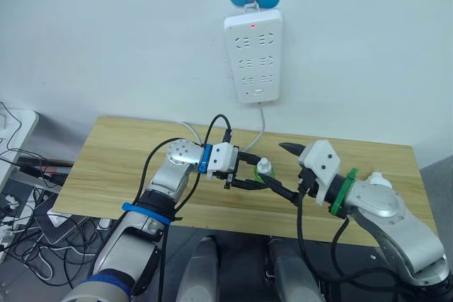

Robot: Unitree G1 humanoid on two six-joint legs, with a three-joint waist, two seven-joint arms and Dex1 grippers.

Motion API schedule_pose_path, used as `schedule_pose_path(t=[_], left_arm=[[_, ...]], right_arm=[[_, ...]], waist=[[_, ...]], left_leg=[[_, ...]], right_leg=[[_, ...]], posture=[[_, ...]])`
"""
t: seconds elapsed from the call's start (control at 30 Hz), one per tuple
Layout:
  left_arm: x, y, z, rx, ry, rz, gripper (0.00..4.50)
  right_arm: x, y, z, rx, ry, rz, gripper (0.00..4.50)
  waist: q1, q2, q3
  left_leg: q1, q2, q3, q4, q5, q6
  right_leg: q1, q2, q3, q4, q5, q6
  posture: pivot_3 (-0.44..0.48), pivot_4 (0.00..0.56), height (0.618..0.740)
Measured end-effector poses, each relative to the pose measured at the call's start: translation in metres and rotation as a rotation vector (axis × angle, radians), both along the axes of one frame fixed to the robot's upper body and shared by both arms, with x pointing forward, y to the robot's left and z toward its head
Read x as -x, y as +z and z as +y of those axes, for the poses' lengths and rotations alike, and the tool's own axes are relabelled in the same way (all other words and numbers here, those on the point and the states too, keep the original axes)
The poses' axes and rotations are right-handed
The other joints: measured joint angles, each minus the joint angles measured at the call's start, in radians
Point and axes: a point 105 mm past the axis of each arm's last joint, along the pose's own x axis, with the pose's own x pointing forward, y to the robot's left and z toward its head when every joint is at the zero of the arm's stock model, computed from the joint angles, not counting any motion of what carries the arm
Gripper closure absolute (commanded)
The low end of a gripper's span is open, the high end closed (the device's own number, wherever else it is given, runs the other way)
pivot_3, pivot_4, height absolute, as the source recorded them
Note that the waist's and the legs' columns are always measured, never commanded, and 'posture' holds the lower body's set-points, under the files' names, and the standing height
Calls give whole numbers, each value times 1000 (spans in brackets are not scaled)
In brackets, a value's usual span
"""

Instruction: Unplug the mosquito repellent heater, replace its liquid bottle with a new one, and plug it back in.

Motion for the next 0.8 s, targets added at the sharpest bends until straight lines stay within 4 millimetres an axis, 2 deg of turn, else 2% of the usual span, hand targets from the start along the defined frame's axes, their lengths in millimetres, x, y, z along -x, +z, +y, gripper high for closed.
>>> schedule_pose_path(t=[0.07, 0.13, 0.3, 0.5, 0.63, 0.8], left_arm=[[0, 0, 1, -2, -1, 0, 2279], [0, 0, 0, -1, -4, 0, 2279], [0, 0, 0, -1, -5, 0, 2279], [0, 1, -1, 0, -6, -2, 2279], [0, 0, 0, -4, -6, -2, 2279], [2, 0, 1, -9, -18, -2, 2279]], right_arm=[[2, 3, -8, -4, -10, 2, 56], [6, 7, -7, -31, 20, 15, 56], [20, 9, 8, -77, 130, 65, 56], [15, 23, 31, -135, 161, 30, 56], [6, 17, 32, -110, 118, 28, 881], [3, 15, 27, -77, 97, 12, 2707]], waist=[[0, 0, 0], [-1, 0, 0], [-2, 0, 0], [-1, 0, 0], [-1, 0, 0], [-1, 0, 0]], left_leg=[[0, 0, 0, 0, 0, 0], [0, 0, 0, 0, 0, 0], [0, 0, 0, 0, 0, 0], [0, 0, 0, 0, 0, 0], [0, 0, 0, 0, 0, 0], [0, 0, 0, 0, 0, 0]], right_leg=[[0, 0, 0, 0, 0, 0], [0, 0, 0, 0, 0, 0], [0, 1, 0, 0, 0, 0], [0, 1, 0, 0, 0, 0], [0, 0, 0, 0, 0, 0], [0, 0, 0, 0, 0, 0]], posture=[[141, 268, 740], [141, 268, 740], [146, 269, 740], [146, 269, 740], [156, 273, 740], [156, 273, 740]])
